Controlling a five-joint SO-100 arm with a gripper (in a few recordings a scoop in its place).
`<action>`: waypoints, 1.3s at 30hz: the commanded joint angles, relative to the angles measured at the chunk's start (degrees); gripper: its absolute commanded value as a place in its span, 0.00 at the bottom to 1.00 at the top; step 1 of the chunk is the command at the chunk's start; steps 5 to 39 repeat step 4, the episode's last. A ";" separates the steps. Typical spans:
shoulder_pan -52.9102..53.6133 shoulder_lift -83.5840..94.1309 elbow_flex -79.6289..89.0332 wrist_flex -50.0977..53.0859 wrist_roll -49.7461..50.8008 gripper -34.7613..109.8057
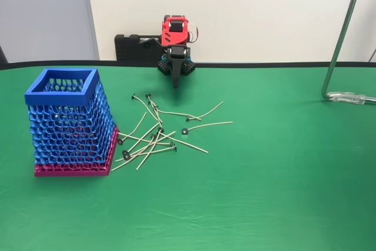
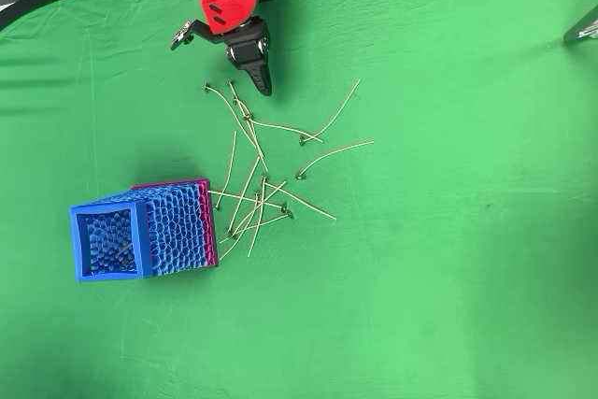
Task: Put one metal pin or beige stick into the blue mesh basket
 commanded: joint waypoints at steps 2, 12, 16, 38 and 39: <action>-0.18 0.44 0.26 0.26 -0.44 0.25; -0.18 0.44 0.26 0.26 -0.44 0.25; -0.18 0.44 0.26 0.26 -0.44 0.25; -0.18 0.44 0.26 0.26 -0.44 0.25; -0.18 0.44 0.26 0.26 -0.44 0.25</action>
